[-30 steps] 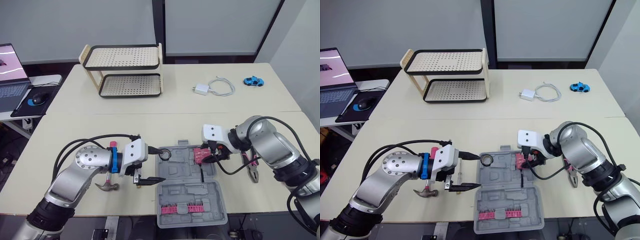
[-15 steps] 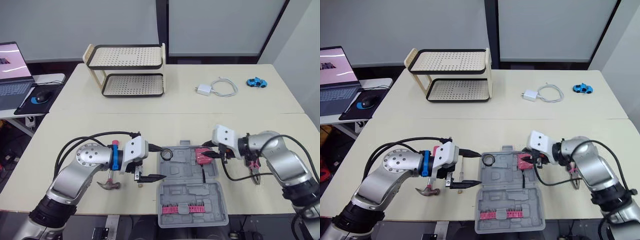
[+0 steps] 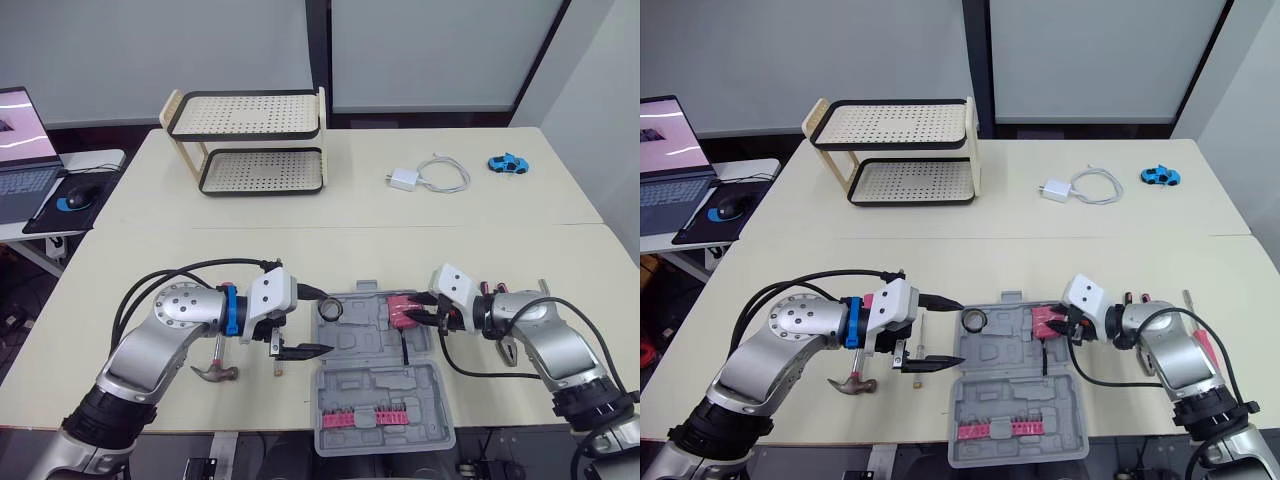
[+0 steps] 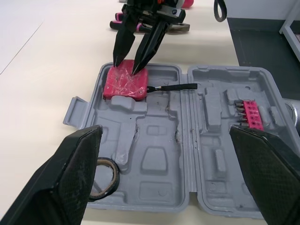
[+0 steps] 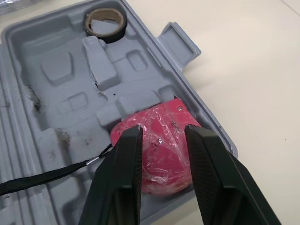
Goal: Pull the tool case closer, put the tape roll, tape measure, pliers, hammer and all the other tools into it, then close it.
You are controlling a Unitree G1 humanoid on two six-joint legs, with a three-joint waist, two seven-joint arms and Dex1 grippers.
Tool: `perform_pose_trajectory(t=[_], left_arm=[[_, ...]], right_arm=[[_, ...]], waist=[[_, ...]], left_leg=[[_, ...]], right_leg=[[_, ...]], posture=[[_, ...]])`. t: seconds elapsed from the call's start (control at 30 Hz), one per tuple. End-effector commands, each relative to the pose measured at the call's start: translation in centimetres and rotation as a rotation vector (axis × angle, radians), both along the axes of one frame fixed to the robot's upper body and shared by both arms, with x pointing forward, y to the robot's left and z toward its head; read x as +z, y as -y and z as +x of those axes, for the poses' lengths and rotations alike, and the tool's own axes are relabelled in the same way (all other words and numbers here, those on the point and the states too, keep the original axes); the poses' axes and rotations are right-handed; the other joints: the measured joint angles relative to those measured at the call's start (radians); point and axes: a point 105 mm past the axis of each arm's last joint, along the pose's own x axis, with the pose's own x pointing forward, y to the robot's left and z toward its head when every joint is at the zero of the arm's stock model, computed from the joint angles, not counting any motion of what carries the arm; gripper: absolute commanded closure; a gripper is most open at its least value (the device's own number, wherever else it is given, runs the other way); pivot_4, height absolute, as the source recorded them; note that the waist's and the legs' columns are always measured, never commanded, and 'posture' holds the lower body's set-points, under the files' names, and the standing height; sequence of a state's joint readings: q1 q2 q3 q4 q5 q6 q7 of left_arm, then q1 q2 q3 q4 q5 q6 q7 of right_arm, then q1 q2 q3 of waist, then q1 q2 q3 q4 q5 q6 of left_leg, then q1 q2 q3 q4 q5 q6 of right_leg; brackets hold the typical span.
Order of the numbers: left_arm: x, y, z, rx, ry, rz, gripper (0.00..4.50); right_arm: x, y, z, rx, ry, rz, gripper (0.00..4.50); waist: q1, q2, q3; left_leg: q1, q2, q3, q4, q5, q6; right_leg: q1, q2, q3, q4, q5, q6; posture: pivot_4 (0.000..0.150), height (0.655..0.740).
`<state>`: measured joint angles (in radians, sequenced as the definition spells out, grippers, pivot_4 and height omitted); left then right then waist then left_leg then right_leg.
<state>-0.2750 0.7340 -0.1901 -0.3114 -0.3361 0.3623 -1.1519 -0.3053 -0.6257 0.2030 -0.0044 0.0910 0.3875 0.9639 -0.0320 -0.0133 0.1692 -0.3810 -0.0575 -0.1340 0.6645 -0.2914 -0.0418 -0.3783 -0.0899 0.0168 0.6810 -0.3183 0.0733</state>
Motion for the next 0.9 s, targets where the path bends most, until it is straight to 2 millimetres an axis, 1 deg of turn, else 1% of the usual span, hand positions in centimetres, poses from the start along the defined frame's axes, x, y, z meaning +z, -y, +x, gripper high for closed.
perform_pose_trajectory(t=[0.03,0.13,0.37,0.47,0.67,0.77,0.83,0.9], left_arm=[[0.8,0.4,-0.1,-0.031,0.034,-0.014,0.0],[0.8,0.4,-0.2,-0.03,0.034,-0.013,0.0],[0.8,0.3,-0.2,-0.027,0.034,-0.012,0.0],[0.7,0.2,-0.2,-0.024,0.033,-0.011,0.0],[0.6,-0.2,-0.1,-0.009,0.028,-0.009,0.0],[0.5,-0.5,0.2,0.012,0.03,-0.014,0.0],[0.6,-1.0,0.6,0.037,0.032,-0.024,0.0],[0.8,-1.7,0.9,0.069,0.041,-0.037,0.0]], right_arm=[[-1.1,0.7,0.1,-0.016,-0.034,-0.051,2.97],[-2.5,1.2,0.0,-0.025,-0.083,-0.085,2.97],[-4.3,1.5,-0.3,-0.019,-0.151,-0.132,2.97],[-4.6,1.6,-0.2,-0.016,-0.162,-0.145,2.97],[-3.0,0.6,0.8,0.015,-0.073,-0.111,2.97],[-1.3,-0.2,1.2,0.027,-0.008,-0.066,2.97],[0.2,-0.5,1.5,0.024,0.045,-0.029,2.97],[2.2,-0.7,1.6,0.015,0.096,0.02,2.97]], waist=[[0.0,-0.001,0.0],[0.0,-0.001,-0.001],[0.0,-0.003,-0.003],[0.0,-0.004,-0.005],[0.0,-0.005,-0.006],[0.0,-0.005,-0.006],[0.0,-0.005,-0.006],[0.0,-0.004,-0.006]], left_leg=[[0.0,0.0,0.0,0.0,0.0,0.0],[0.002,0.0,0.0,0.0,0.0,0.0],[0.008,0.0,-0.001,0.0,-0.001,0.001],[0.01,0.0,-0.001,-0.001,-0.001,0.002],[0.012,0.0,0.0,-0.001,-0.002,0.003],[0.013,0.001,0.0,-0.001,-0.002,0.004],[0.012,0.001,0.0,-0.002,-0.002,0.003],[0.012,0.001,0.0,-0.002,-0.002,0.003]], right_leg=[[0.0,0.0,0.0,0.0,0.0,0.0],[0.002,0.0,0.0,0.0,0.0,0.0],[0.008,0.0,0.0,-0.001,0.0,0.0],[0.01,0.0,0.0,-0.001,0.0,0.0],[0.012,0.0,0.0,-0.001,0.0,0.0],[0.012,0.001,0.0,-0.001,0.0,0.0],[0.011,0.001,0.001,-0.001,0.0,0.0],[0.01,0.001,0.001,-0.001,0.0,0.0]], posture=[[0.15,0.74],[0.15,0.74],[0.15,0.74],[0.15,0.74],[0.15,0.74],[0.15,0.74],[0.15,0.74],[0.15,0.74]])
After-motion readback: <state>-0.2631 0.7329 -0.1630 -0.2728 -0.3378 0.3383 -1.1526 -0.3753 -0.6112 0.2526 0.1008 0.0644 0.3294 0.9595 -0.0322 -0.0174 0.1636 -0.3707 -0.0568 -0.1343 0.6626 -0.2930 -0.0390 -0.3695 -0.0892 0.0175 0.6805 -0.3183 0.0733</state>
